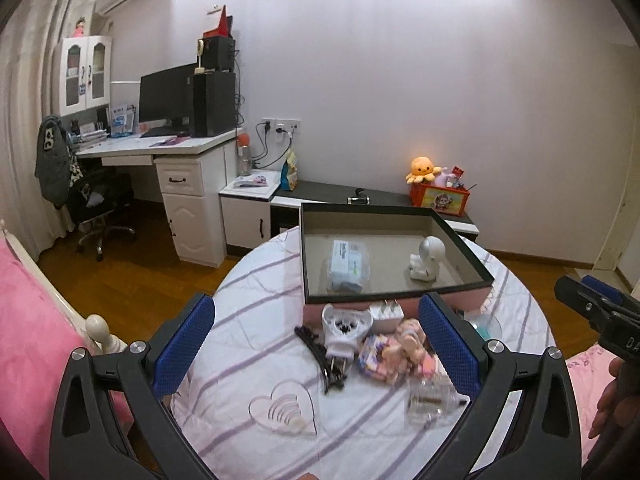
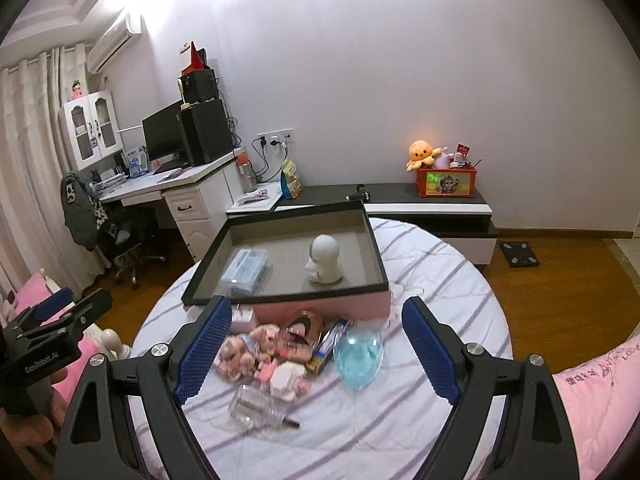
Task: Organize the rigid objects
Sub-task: 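Withdraw both tools from the box back over the remaining items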
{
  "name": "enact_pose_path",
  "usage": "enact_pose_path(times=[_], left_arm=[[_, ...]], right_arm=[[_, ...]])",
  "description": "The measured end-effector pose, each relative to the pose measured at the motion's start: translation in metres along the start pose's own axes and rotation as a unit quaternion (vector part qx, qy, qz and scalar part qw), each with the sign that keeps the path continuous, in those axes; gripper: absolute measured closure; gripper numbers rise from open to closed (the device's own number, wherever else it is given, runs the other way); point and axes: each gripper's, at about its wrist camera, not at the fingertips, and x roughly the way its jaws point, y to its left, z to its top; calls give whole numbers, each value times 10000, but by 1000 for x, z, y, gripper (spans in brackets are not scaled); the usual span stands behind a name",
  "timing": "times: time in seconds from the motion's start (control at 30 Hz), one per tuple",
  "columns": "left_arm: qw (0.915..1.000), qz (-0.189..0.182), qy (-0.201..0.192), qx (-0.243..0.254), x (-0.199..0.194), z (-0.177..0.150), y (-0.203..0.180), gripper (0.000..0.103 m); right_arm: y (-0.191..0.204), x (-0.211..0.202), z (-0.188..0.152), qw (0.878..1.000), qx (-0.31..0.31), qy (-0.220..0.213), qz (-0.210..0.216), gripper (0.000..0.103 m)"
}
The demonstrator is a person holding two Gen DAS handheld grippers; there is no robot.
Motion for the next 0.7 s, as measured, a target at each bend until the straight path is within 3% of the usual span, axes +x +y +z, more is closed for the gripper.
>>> enact_pose_path(times=[0.7], left_arm=[[9999,61,-51,134,-21,-12,-2,0]], right_arm=[[2,-16,-13,10000,-22,-2,-56,15]])
